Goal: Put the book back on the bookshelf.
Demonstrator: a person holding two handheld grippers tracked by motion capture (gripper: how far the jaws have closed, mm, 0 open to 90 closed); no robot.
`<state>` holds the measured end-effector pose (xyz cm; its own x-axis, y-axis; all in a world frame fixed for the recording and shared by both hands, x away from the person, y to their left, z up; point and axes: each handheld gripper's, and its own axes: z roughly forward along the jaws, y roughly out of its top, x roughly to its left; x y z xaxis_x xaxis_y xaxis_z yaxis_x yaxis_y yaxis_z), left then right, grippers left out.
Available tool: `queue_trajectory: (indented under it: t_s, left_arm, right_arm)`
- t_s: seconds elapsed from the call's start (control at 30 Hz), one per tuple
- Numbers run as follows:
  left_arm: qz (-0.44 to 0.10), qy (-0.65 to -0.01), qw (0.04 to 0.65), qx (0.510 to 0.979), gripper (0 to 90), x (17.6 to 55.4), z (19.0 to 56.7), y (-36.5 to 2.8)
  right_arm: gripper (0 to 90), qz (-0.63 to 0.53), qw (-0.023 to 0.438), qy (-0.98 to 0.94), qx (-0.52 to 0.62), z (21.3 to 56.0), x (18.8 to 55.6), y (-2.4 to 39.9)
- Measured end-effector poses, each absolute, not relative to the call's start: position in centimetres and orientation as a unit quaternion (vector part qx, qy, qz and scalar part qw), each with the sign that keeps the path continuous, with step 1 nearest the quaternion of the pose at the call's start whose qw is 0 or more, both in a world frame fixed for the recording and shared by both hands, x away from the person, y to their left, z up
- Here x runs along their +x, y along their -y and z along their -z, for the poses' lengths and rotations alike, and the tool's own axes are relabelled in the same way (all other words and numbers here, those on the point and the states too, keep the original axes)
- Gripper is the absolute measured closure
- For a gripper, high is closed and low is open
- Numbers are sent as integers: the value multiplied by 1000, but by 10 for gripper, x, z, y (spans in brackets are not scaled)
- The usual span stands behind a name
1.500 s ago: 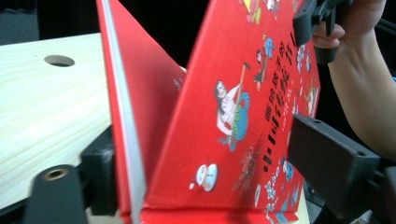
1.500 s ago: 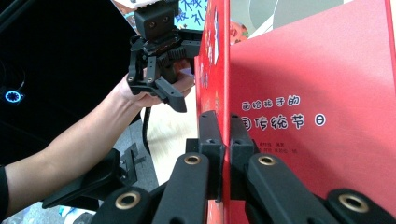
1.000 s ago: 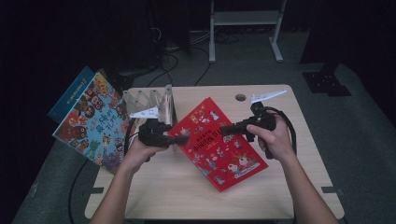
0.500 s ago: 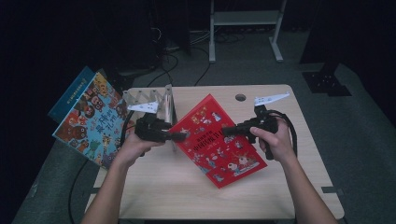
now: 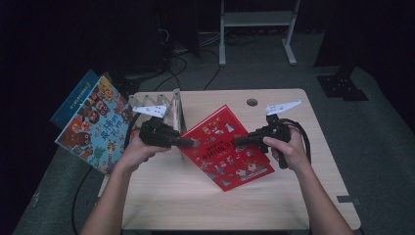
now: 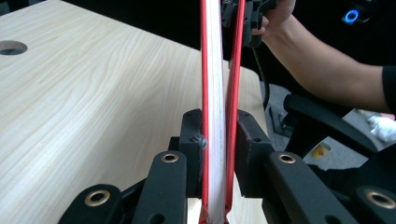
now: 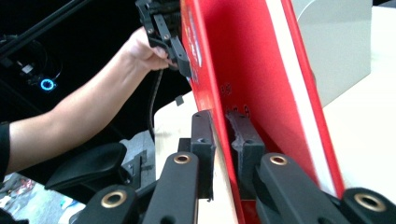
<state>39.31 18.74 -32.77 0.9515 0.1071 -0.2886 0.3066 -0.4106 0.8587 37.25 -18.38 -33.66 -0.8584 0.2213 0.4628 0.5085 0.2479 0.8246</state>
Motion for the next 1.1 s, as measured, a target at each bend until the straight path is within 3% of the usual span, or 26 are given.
queue_trajectory:
  t_s: [0.9, 1.1]
  left_arm:
    - [70, -118, 467, 874, 788, 388, 289, -169]
    - [61, -119, 460, 878, 793, 387, 285, -166]
  right_arm:
    - [732, 485, 96, 843, -211, 349, 374, 171]
    - [681, 465, 98, 855, -205, 354, 375, 166]
